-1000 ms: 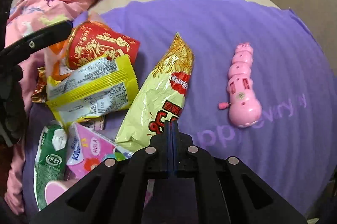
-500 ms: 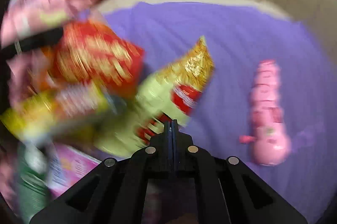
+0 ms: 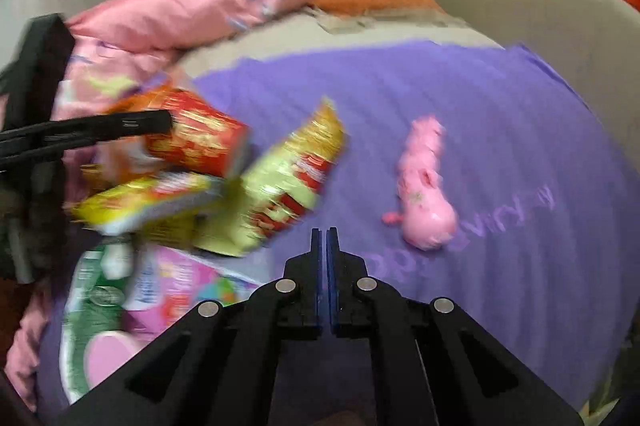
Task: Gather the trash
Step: 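Grasp the red-gold can by its rim with the left gripper, then grasp the SATINE milk carton with the right gripper while the left holds the can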
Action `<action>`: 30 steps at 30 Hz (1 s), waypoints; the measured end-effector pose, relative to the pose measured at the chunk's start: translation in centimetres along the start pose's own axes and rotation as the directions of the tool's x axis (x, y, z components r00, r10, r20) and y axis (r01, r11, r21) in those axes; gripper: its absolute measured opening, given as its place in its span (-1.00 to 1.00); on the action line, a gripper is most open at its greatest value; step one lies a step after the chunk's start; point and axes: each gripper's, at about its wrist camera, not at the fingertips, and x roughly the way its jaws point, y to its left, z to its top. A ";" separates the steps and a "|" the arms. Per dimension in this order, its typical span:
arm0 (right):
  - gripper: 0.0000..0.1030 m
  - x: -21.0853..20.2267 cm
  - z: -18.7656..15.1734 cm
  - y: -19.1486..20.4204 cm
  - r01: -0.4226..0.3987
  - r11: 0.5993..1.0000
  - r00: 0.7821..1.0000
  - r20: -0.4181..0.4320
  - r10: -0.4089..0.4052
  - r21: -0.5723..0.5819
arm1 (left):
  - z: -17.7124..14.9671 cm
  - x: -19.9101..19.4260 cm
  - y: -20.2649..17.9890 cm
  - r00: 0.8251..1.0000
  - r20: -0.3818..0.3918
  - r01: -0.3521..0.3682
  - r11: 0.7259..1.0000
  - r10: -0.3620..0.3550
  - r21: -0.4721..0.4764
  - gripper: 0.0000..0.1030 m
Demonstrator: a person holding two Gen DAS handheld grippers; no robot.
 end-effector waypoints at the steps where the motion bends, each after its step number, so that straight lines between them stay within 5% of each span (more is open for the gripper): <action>1: -0.90 -0.2 0.0 0.4 -0.046 0.999 0.999 -0.007 0.046 -0.010 | 0.1 -0.3 -0.3 1.000 0.010 0.005 1.000 -0.005 0.010 -0.87; 3: -0.90 -0.6 -0.4 1.6 -0.102 0.994 0.995 -0.028 0.101 -0.038 | 0.3 -0.8 -0.8 1.000 0.024 0.013 1.000 -0.014 0.028 -0.93; 7: -0.90 -0.8 -2.5 2.1 -0.023 0.998 0.998 -0.062 0.020 -0.057 | 0.5 -1.1 -1.8 0.999 0.038 0.022 0.998 -0.024 0.057 -0.93; 9: -0.89 2.3 -4.4 1.4 -0.037 0.998 0.962 -0.268 0.048 0.046 | 0.4 -0.9 -2.1 0.999 0.033 0.017 0.998 -0.019 0.065 -0.93; 10: -0.89 2.5 -4.8 1.3 -0.039 0.996 0.962 -0.268 0.061 0.085 | 0.3 -0.7 -2.2 1.000 0.029 0.008 0.998 -0.010 0.069 -0.93; 13: -0.89 1.3 -5.2 1.5 -0.119 0.983 0.961 -0.234 0.149 0.137 | 0.0 -0.7 -2.2 1.000 0.028 -0.003 0.998 0.002 0.064 -0.93; 17: -0.89 -4.5 -6.0 2.7 -0.056 0.997 0.998 0.002 0.056 0.054 | -0.7 -2.0 -3.0 0.999 0.043 -0.018 0.999 0.016 0.049 -0.94; 21: -0.89 -10.5 -7.6 5.2 -0.173 0.985 0.973 0.148 0.175 -0.023 | -1.0 -4.9 -4.6 0.997 0.069 -0.027 0.999 0.024 0.044 -0.94; 26: -0.89 -8.6 -8.2 9.6 -0.151 0.980 0.984 0.072 0.161 -0.131 | -1.5 -8.0 -7.2 0.999 0.017 -0.046 0.996 0.045 0.073 -0.94; 30: -0.89 -7.8 -8.4 10.1 -0.135 0.982 0.983 0.105 0.150 -0.133 | -2.7 -12.6 -7.2 0.997 -0.006 -0.071 0.997 0.071 0.026 -0.94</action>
